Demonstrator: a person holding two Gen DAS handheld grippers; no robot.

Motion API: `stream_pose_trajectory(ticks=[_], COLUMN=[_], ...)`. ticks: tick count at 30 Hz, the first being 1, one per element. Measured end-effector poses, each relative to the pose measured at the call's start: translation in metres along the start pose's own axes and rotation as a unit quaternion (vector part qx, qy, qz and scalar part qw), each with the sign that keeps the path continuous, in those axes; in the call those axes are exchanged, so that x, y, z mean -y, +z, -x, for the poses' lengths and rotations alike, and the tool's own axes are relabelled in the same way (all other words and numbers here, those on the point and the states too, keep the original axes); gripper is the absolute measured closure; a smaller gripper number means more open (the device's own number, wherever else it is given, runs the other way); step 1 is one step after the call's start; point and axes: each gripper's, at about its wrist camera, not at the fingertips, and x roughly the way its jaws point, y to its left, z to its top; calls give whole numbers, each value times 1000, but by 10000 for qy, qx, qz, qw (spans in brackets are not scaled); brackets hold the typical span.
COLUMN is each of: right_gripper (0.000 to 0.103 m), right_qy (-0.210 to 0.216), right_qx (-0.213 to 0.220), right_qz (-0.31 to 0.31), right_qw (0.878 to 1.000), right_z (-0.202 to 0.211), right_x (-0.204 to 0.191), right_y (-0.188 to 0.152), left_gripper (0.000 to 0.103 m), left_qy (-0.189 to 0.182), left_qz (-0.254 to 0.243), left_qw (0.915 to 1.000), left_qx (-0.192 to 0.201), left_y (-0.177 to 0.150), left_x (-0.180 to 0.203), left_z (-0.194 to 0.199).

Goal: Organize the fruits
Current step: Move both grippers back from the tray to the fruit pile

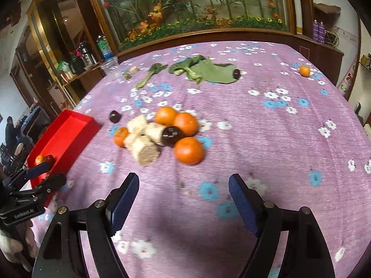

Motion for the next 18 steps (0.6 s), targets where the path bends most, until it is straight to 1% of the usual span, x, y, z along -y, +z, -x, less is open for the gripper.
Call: stream_pose_trajectory(ticks=[5,6,7,8,10,13,15,18], right_gripper=[20,21,24,27,27,27,28,28], right_qy=[55,85,96,97,84,-15,-77,-152], right_qx=[-91,-115,-130,-150,-169,-208,-253,-314], right_qz=[-78,-80,-65,-27,74,266,369,340], right_qw=[9999,9999,9998,9998,9998,9994,9990,9988], right_z=[-8,-11,-14,-17,-24,-31,-38,-46], right_x=[9,9,8,5,0,-8,-11,-10], right_y=[7,10,11,14,19,23,26,30], left_gripper=[21,21,21,22,34,43,44,44], left_qy=[-331,-429,-566,-627,-733,-743,-778,-913], left_qz=[-5,-14,-22,-27,-114,-275,-330,-312], left_qw=[9994,9990,9983,9980,9972,9969,9964,9951], left_qx=[-138,-130,-123,-118,-50,-4,-34,-219], left_y=[7,10,15,19,29,44,53,65], left_x=[6,8,11,13,18,25,28,35], left_z=[-15,-17,-21,-23,-28,-39,-50,-71])
